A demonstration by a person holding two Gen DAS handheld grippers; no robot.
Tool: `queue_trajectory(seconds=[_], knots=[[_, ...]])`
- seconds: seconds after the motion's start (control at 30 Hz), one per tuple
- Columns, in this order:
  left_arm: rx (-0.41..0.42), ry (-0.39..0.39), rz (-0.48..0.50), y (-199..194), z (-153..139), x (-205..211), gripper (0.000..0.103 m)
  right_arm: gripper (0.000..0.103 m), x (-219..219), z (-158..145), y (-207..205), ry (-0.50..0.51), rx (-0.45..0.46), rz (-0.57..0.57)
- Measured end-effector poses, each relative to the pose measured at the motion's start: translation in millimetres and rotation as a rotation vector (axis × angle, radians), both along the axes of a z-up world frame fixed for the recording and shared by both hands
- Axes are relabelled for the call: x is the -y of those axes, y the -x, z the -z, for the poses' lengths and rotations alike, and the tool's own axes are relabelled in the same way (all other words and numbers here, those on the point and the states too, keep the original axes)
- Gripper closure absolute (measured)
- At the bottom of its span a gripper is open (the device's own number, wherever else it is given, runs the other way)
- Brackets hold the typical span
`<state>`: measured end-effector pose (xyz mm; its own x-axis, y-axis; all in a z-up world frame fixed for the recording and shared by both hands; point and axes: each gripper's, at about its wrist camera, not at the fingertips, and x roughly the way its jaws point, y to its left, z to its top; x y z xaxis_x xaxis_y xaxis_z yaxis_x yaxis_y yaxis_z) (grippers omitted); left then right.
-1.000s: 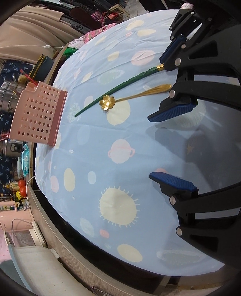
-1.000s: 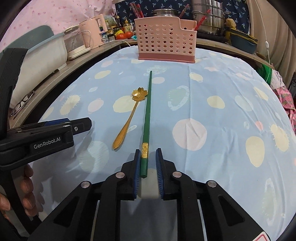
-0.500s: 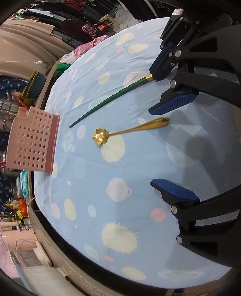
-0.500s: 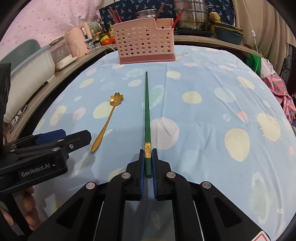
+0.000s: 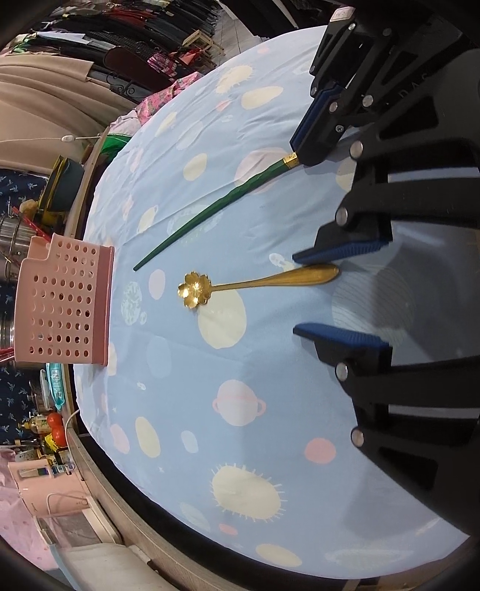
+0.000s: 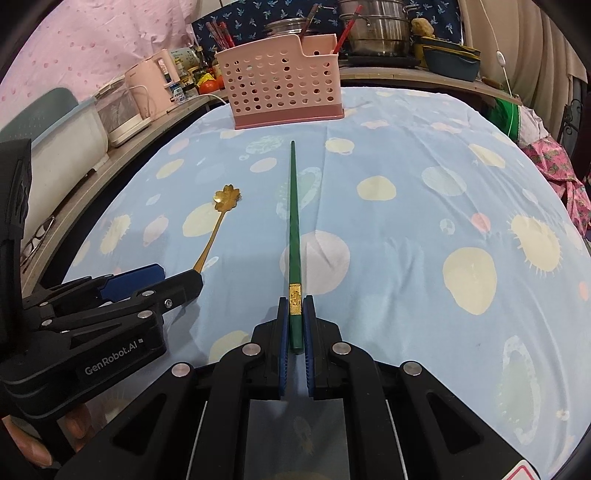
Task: Organize utensils
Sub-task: 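Close the right gripper on the green chopstick while the left gripper grasps the gold spoon, then lift the green chopstick and gold spoon with both grippers to the pink basket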
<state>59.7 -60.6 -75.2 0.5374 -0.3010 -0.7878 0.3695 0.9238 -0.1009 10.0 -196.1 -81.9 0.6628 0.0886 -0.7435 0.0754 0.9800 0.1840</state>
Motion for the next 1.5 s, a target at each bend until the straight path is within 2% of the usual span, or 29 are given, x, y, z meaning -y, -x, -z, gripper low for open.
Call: queue_trajectory(seconds=[0.03, 0.07, 0.1, 0.27, 0.5, 0.73, 0.8, 1.03, 1.23, 1.37, 1.4, 1.43, 1.47, 1.5], knots=[[0.001, 0.000, -0.001, -0.1, 0.0, -0.7, 0.082, 0.096, 0.1, -0.1, 0.1, 0.000, 0.000, 0.000], [-0.002, 0.003, -0.001, -0.5, -0.1, -1.4, 0.090, 0.096, -0.1, -0.1, 0.4, -0.001, 0.000, 0.000], [-0.011, 0.012, 0.000, -1.6, -0.8, -3.3, 0.092, 0.096, 0.0, -0.1, 0.3, -0.001, 0.000, 0.000], [-0.018, 0.038, -0.019, -2.5, -7.8, -12.5, 0.092, 0.096, 1.2, -2.3, 1.8, -0.006, 0.005, 0.000], [0.028, 0.072, -0.058, -1.8, -35.5, -27.2, 0.093, 0.096, 4.6, -16.1, 9.0, -0.021, 0.038, 0.004], [0.075, 0.100, -0.071, -8.1, -66.7, -33.6, 0.096, 0.096, 12.9, -52.4, 15.3, -0.050, 0.128, 0.017], [0.082, 0.106, -0.073, -12.0, -74.0, -33.7, 0.101, 0.096, 15.5, -64.8, 15.9, -0.054, 0.159, 0.020], [0.123, 0.131, -0.079, -24.0, -99.5, -37.1, 0.103, 0.096, 27.8, -110.6, 9.3, -0.097, 0.276, 0.028], [0.133, 0.145, -0.087, -33.0, -111.6, -40.2, 0.103, 0.096, 40.4, -137.2, -6.9, -0.123, 0.342, 0.042], [0.081, 0.138, -0.087, -29.1, -92.9, -45.0, 0.101, 0.096, 44.0, -145.1, -9.6, -0.123, 0.366, 0.052], [0.066, 0.133, -0.086, -26.6, -85.9, -46.0, 0.098, 0.096, 43.8, -144.9, -9.6, -0.121, 0.365, 0.052], [0.040, 0.125, -0.085, -23.3, -74.9, -46.8, 0.094, 0.096, 43.4, -143.5, -9.1, -0.122, 0.362, 0.053], [0.014, 0.118, -0.085, -20.0, -64.0, -47.4, 0.078, 0.096, 42.9, -141.2, -8.6, -0.124, 0.354, 0.052], [-0.009, 0.118, -0.086, -15.9, -53.4, -48.1, 0.067, 0.096, 42.8, -138.6, -8.1, -0.129, 0.347, 0.051]])
